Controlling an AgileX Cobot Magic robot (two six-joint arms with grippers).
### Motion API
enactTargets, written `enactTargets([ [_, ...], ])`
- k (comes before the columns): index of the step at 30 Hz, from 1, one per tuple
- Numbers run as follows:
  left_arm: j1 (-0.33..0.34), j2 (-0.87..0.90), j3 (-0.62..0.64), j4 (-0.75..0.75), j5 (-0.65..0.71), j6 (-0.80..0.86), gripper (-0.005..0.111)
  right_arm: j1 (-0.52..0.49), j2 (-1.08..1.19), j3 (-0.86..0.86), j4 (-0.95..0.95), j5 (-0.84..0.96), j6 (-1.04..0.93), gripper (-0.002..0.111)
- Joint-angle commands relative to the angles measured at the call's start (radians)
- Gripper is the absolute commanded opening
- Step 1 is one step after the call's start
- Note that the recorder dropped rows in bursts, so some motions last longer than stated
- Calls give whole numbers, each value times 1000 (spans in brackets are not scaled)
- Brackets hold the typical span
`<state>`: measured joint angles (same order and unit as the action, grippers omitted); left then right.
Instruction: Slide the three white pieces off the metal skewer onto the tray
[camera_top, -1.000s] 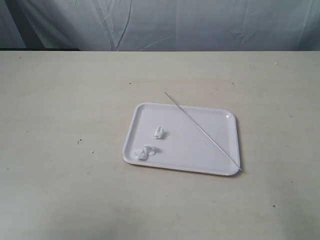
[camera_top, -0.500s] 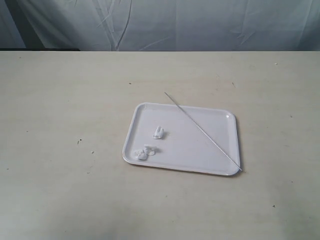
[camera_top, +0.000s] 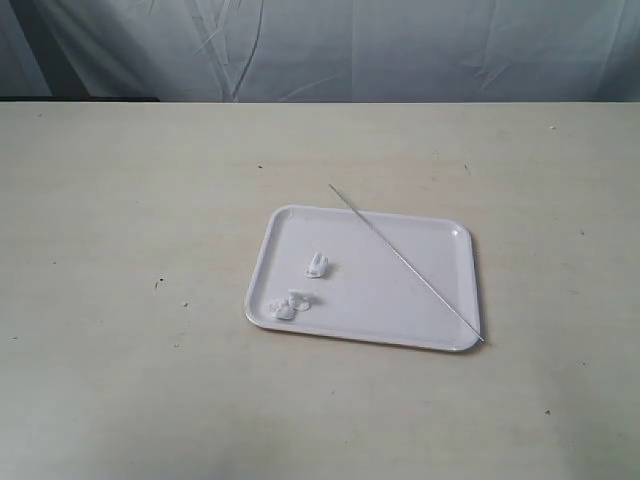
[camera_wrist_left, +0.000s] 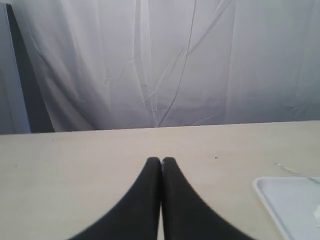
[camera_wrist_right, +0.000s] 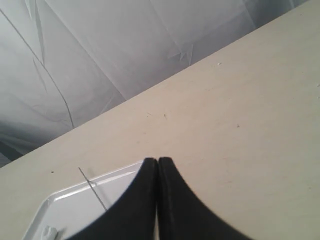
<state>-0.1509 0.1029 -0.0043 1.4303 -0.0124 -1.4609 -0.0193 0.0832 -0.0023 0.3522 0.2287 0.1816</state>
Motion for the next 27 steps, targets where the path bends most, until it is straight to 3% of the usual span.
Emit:
enactTargets([
  [1, 1, -30, 4, 194, 130, 4, 0, -4, -23, 2, -166, 79, -3, -1],
  [3, 1, -41, 4, 143, 241, 4, 0, -4, -27, 2, -186, 72, -3, -1],
  [7, 1, -54, 4, -53, 202, 4, 0, -4, -83, 2, -184, 69, -3, -1],
  [11, 8, -60, 4, -55, 164, 4, 0, -4, -83, 2, -184, 71, -3, -1],
  [19, 226, -69, 4, -54, -225, 4, 0, -4, -83, 2, -190, 74, -3, -1],
  [27, 239, -69, 4, -54, -244, 4, 0, -4, -83, 2, -187, 76, -3, -1],
])
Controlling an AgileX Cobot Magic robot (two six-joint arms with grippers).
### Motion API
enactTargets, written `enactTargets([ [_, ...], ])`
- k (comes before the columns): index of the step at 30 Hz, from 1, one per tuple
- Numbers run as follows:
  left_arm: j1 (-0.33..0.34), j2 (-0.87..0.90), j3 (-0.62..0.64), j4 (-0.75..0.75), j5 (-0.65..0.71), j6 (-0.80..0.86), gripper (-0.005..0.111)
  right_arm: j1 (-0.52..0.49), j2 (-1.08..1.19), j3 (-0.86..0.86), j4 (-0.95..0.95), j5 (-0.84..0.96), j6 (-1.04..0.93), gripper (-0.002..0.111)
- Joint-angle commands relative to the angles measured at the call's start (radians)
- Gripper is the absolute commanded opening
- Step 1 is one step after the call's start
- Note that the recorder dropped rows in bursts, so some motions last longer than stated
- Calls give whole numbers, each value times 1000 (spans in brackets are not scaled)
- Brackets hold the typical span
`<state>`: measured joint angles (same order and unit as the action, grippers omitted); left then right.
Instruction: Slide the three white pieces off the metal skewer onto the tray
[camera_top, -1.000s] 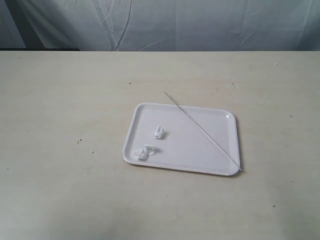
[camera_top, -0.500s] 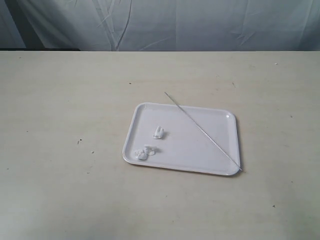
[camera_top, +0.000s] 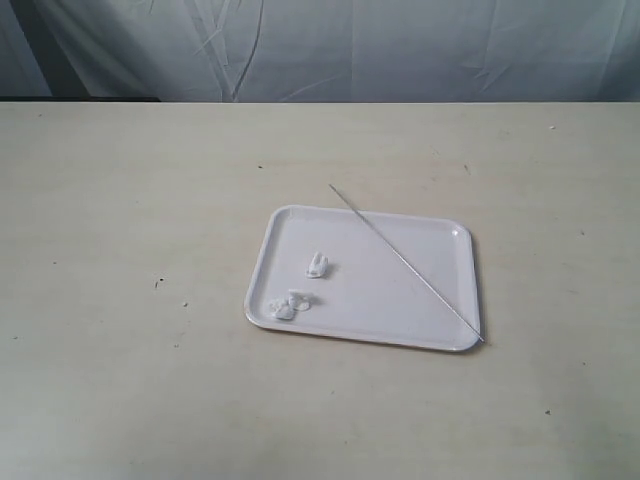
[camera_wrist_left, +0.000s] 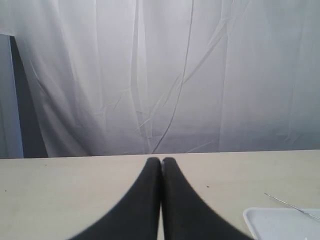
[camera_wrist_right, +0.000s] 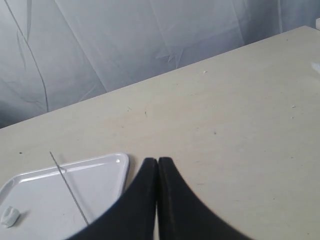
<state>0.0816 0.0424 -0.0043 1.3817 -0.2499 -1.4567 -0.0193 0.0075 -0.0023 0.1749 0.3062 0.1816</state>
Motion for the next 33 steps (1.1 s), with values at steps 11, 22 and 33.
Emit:
enactTargets([
  [11, 6, -35, 4, -451, 156, 338, 0, -4, -8, 2, -10, -1, -3, -1],
  [22, 6, -35, 4, -1392, 564, 1427, 0, -4, -8, 2, -16, -2, -84, -1],
  [33, 6, -35, 4, -1410, 562, 1518, 0, -4, -8, 2, -184, -4, -141, -1],
])
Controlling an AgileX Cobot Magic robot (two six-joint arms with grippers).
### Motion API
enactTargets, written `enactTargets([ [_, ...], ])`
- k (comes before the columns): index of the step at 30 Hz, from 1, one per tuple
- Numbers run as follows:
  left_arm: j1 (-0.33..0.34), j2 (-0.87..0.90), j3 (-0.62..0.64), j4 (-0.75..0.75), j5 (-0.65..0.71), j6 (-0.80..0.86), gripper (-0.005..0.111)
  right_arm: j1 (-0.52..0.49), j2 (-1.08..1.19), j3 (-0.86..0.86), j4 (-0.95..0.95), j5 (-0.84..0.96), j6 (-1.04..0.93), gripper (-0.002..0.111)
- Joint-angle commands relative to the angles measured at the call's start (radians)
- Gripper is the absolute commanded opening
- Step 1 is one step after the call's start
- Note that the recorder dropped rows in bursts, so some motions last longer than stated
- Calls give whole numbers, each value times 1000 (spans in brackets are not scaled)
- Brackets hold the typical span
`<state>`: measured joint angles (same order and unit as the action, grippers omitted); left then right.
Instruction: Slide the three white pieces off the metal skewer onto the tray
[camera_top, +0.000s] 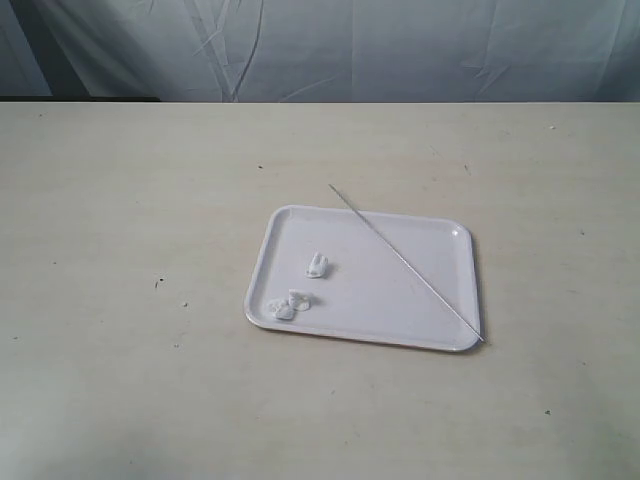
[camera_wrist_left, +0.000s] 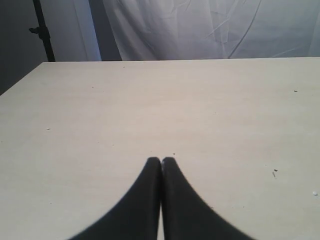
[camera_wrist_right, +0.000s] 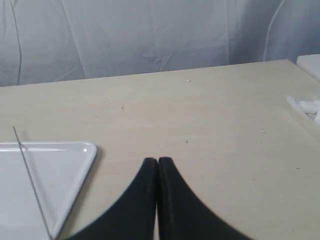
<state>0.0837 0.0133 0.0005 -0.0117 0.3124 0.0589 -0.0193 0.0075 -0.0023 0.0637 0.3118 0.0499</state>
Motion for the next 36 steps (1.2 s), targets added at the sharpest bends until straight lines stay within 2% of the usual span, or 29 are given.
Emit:
enactTargets([
  [1, 4, -6, -1, -17, 0, 2, 0, -4, -8, 2, -73, -9, -9, -1],
  [36, 4, -6, -1, 12, 4, 4, 0, -2, -8, 2, -75, -8, -50, -1],
])
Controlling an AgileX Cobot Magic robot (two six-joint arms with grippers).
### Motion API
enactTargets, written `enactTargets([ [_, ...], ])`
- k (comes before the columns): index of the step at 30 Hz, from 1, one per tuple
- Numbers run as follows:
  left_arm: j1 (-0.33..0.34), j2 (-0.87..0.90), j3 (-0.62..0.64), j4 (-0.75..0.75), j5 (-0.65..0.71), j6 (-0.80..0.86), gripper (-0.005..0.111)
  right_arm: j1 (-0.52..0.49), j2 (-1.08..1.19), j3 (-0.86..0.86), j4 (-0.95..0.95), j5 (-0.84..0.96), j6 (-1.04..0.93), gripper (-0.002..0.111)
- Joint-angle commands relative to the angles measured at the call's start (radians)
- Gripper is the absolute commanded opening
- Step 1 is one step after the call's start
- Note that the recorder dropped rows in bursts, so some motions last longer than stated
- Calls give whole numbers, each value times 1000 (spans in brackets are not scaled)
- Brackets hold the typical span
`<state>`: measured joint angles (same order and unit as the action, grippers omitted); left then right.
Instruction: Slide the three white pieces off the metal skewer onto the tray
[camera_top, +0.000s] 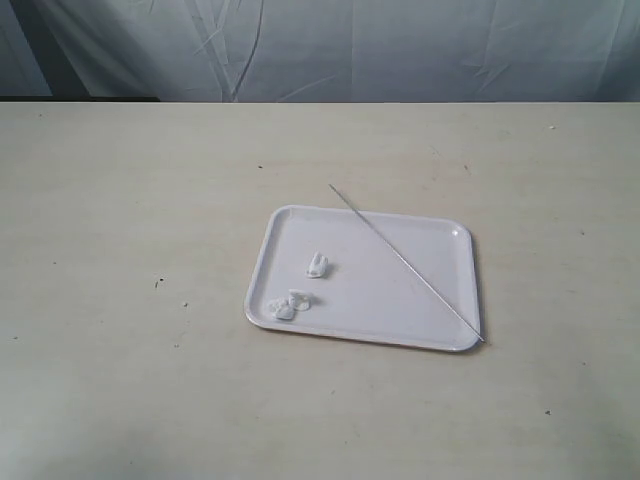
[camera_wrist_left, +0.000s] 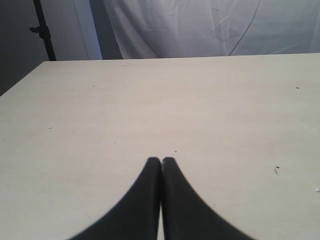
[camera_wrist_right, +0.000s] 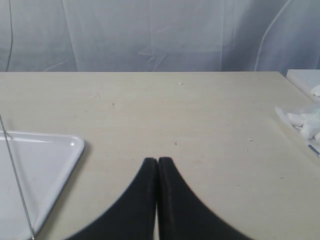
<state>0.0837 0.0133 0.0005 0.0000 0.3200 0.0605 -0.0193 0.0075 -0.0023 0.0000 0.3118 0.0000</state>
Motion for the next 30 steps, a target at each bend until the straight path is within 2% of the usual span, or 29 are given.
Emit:
enactTargets([
  [1, 4, -6, -1, 0, -4, 3, 0, -2, -8, 2, -11, -8, 0, -1],
  [25, 4, -6, -1, 0, -4, 3, 0, -4, -8, 2, -25, -7, -21, -1],
  [30, 4, -6, -1, 0, -4, 3, 0, -2, -8, 2, -25, 54, -29, -1],
])
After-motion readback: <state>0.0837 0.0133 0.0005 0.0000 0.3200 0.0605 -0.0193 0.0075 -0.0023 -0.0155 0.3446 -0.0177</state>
